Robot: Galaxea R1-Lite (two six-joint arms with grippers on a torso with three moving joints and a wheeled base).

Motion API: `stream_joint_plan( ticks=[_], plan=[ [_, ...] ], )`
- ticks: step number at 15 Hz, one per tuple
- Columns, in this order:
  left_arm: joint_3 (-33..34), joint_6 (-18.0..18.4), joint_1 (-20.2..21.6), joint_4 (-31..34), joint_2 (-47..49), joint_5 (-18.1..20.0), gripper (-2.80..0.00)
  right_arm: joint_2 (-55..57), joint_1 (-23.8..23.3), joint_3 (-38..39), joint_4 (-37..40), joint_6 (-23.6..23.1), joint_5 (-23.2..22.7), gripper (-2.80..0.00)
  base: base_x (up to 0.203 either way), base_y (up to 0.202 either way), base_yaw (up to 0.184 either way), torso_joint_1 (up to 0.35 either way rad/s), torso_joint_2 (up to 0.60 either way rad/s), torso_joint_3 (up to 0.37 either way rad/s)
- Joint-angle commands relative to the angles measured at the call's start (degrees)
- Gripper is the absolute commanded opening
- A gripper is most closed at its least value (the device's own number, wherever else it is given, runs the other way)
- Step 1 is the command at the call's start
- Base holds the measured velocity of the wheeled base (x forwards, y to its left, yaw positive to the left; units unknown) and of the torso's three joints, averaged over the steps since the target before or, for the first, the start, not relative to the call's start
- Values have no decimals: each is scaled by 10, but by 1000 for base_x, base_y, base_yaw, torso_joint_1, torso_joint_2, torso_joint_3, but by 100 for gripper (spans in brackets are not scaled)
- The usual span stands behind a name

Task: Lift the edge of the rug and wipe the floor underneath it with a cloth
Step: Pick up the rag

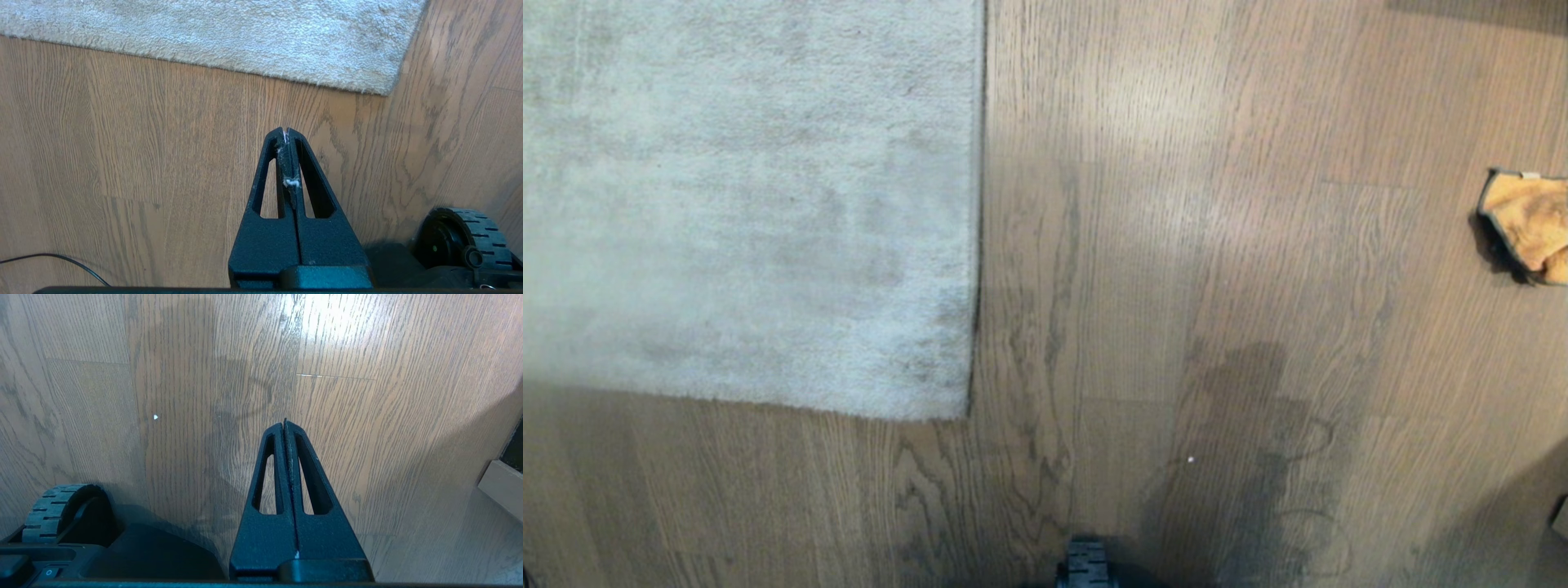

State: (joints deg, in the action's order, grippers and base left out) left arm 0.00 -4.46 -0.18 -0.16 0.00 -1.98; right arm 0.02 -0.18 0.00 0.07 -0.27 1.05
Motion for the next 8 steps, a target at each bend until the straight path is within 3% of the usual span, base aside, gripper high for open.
stream_joint_plan(
  ticks=[1,5,8],
  plan=[
    [0,0,0,0,0,0,-280,0,0,0,-1,0,0,-280,0,0,0,0,0,0],
    [0,0,0,0,0,0,-280,0,0,-9,8,-2,0,-280,0,0,0,0,0,0],
    [0,0,0,0,0,0,-280,54,0,-67,36,-4,-6,-280,0,0,0,0,0,0]
  ],
)
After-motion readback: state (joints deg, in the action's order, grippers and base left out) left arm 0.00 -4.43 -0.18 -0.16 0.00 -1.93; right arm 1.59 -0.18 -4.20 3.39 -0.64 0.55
